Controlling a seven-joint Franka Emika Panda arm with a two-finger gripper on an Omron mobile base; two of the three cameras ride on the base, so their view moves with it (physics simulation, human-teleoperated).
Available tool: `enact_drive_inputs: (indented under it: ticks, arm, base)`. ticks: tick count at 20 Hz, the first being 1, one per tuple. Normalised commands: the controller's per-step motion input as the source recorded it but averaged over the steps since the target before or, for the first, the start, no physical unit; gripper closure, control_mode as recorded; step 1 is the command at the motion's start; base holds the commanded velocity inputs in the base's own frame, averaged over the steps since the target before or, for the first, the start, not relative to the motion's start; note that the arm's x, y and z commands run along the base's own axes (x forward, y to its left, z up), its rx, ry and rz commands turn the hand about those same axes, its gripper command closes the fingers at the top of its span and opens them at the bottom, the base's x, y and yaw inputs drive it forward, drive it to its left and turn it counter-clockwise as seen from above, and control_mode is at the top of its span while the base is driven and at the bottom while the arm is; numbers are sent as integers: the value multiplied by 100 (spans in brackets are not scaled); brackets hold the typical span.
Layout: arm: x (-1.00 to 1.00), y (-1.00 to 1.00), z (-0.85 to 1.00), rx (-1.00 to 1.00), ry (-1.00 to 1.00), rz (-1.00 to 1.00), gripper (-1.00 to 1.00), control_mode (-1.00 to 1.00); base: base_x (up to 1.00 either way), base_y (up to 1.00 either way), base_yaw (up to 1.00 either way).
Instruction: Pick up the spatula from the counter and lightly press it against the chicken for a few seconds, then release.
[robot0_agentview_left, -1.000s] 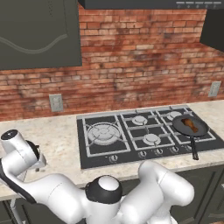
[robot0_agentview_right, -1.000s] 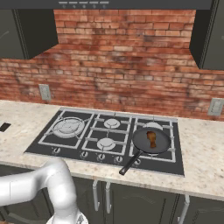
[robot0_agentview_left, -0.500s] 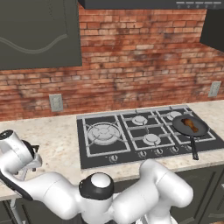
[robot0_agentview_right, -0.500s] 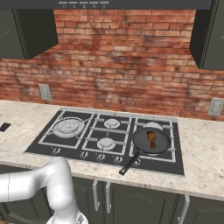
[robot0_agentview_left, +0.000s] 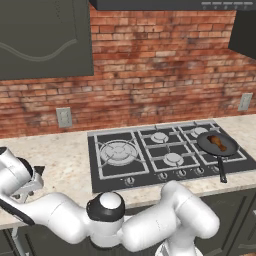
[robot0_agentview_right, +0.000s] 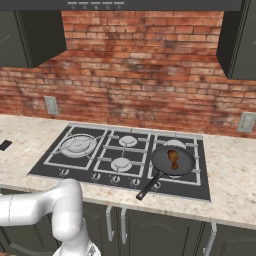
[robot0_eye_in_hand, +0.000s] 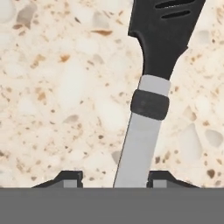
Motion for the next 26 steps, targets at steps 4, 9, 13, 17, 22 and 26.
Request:
enact_drive_inputs:
  ticks: [4, 9, 13, 17, 22, 26]
  arm:
    - [-35, -14, 1, -3, 0, 0, 100, -100]
    - [-67, -34, 27, 0, -3, 0, 100, -100]
    - [-68, -50, 48, 0, -6, 0, 100, -100]
    - [-60, -70, 46, 0, -12, 0, 100, -100]
    - [-59, -88, 48, 0, -13, 1, 100, -100]
    - [-60, -94, 52, 2, -13, 4, 100, -100]
  base:
    - [0, 0, 0]
    - [0, 0, 0]
    - [0, 0, 0]
    - [0, 0, 0]
    - [0, 0, 0]
    - [0, 0, 0]
